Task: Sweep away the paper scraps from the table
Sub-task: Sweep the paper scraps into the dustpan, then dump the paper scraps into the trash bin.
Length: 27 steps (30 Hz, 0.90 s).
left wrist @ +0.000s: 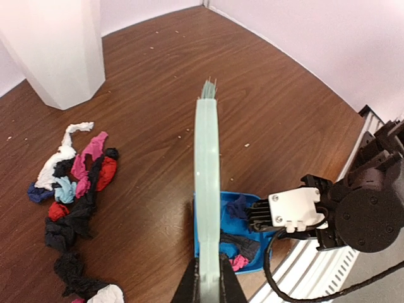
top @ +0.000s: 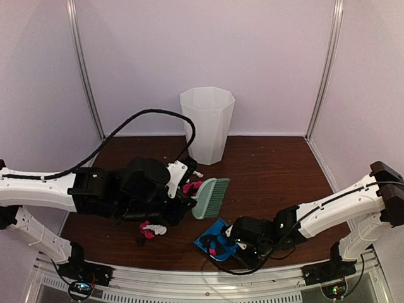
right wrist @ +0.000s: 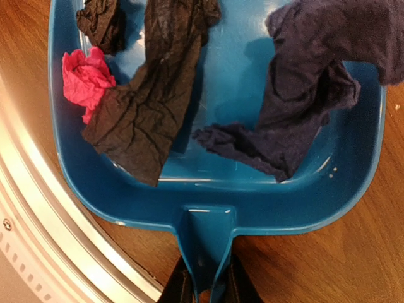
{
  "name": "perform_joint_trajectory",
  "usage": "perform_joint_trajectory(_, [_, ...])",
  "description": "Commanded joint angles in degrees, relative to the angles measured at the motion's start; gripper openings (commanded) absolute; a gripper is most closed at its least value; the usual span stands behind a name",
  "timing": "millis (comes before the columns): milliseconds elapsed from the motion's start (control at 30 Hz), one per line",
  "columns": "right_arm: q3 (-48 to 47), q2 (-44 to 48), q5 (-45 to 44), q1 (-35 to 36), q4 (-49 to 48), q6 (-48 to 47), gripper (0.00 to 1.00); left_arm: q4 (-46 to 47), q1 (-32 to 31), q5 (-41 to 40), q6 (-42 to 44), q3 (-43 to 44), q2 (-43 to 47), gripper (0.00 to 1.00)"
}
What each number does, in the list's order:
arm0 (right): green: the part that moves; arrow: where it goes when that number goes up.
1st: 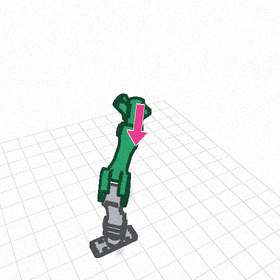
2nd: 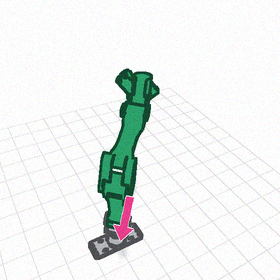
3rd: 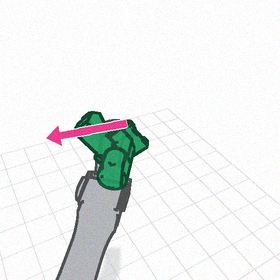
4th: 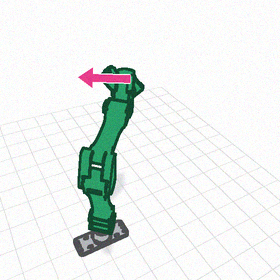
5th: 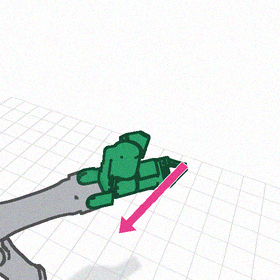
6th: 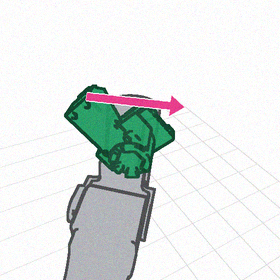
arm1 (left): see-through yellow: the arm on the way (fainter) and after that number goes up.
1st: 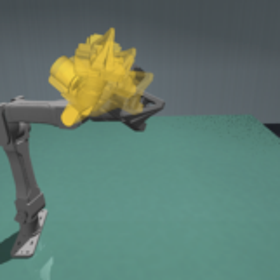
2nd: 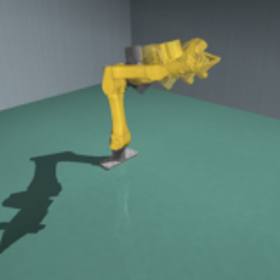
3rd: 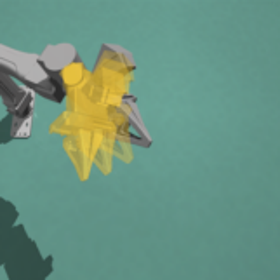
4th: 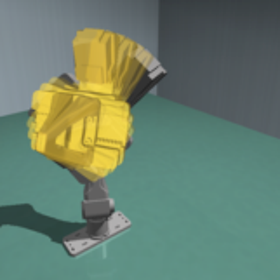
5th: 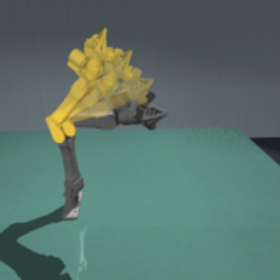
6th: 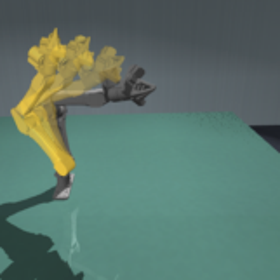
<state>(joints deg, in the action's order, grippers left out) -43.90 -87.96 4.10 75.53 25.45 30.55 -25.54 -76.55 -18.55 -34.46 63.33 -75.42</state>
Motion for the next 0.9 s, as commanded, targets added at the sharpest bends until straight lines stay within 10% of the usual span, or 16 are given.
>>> perform_joint_trajectory(0, [0.0, 2.2, -2.7, 0.4, -0.4, 1.2, 0.00, 0.2, 0.2, -8.2, -2.9, -3.2, 4.6, 0.00])
perform_joint_trajectory(867, [-22.7, -1.5, 1.1, -8.2, 11.9, -2.0, 0.00, -11.0, 0.2, -25.1, -13.9, -18.2, 23.4, 0.00])
